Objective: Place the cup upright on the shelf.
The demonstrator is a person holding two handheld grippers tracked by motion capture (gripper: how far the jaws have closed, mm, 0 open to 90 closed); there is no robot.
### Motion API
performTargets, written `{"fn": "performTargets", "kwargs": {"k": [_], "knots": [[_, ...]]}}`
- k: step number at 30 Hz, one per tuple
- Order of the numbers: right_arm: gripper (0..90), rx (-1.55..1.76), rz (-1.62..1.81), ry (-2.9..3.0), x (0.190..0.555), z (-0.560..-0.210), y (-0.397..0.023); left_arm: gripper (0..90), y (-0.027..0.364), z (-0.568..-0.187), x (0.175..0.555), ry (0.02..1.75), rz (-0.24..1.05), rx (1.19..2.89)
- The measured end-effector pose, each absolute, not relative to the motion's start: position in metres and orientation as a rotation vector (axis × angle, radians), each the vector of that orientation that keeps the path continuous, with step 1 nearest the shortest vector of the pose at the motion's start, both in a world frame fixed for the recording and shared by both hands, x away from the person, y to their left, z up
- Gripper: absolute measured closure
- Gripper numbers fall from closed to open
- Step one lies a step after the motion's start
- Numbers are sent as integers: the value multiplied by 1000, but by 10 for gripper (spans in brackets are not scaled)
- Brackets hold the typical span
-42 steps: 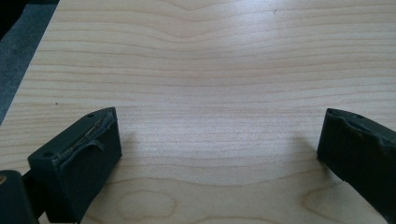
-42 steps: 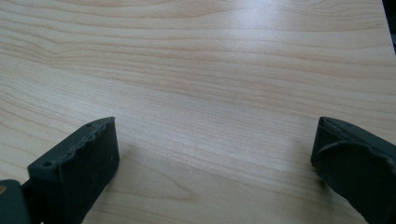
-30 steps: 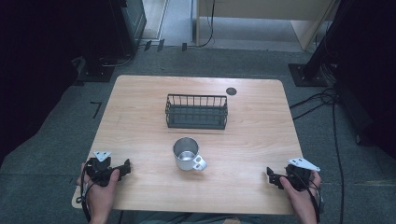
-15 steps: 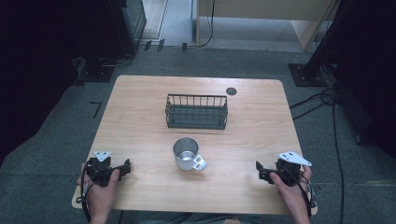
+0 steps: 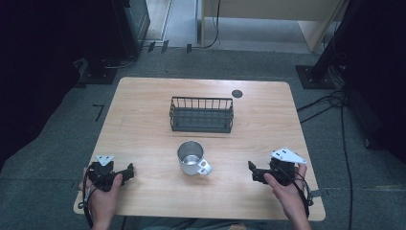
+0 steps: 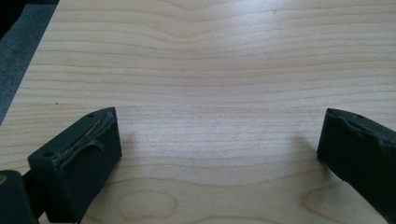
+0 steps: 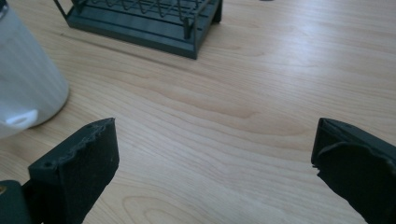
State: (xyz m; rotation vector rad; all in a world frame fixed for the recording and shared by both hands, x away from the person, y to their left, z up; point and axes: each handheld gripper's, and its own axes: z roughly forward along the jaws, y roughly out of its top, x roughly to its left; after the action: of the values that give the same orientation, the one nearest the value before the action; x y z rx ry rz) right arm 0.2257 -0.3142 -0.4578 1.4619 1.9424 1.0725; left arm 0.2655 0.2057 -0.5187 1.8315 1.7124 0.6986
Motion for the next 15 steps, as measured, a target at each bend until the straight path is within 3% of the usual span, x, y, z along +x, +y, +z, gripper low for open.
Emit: {"fn": "performTargets", "kwargs": {"k": [15], "knots": [[13,1383,1149,2020,234,-447,-270,0,206,-519,266,1712,700,1831]]}}
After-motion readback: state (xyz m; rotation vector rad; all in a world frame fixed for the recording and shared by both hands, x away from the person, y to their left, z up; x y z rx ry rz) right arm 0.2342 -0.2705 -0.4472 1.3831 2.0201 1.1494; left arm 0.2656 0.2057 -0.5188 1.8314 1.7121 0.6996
